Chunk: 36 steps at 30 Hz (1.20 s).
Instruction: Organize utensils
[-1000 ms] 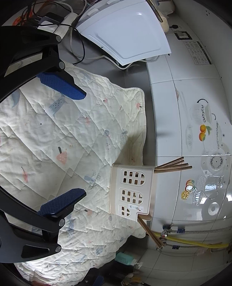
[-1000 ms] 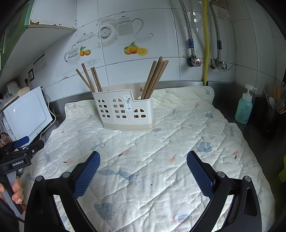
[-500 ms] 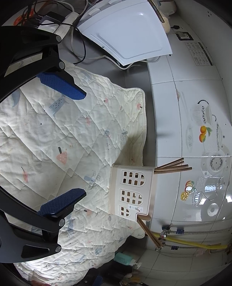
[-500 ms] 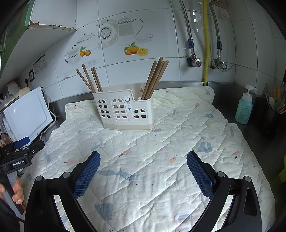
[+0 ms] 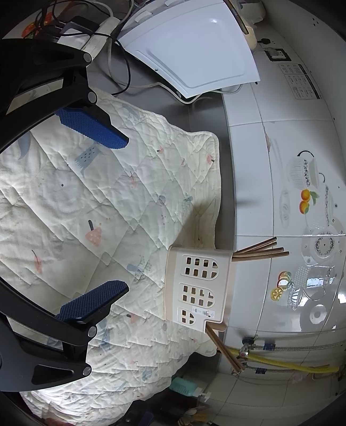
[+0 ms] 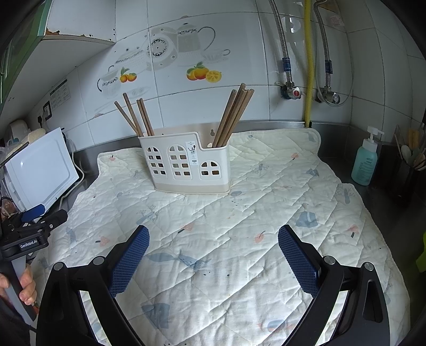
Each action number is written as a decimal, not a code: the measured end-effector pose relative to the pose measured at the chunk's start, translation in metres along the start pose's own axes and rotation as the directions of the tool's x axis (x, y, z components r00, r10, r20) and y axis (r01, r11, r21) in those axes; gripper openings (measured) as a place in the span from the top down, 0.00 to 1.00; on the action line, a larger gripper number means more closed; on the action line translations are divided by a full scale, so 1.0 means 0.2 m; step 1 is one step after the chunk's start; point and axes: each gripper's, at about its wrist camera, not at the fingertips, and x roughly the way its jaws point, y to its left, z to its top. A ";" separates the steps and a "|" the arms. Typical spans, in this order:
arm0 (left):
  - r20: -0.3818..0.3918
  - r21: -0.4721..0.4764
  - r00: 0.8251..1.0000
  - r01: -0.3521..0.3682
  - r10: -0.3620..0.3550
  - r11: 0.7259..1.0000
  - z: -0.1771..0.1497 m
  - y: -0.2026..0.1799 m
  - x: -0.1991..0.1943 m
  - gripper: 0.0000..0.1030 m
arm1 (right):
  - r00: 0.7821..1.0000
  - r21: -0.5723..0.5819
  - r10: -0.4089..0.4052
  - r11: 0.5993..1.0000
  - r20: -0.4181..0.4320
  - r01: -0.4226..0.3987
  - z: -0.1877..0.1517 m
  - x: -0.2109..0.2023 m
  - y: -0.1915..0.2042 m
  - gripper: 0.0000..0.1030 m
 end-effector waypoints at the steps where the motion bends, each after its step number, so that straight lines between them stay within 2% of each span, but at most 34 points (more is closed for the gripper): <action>1: -0.001 -0.001 1.000 0.000 0.000 1.000 0.00 0.00 0.00 0.05 | 1.000 0.000 0.001 1.000 0.000 -0.001 0.00 0.00 0.00 0.09; 36: -0.002 -0.008 1.000 0.008 -0.008 1.000 -0.01 -0.01 0.00 0.05 | 1.000 -0.004 0.006 1.000 0.001 -0.006 -0.01 0.00 0.01 0.09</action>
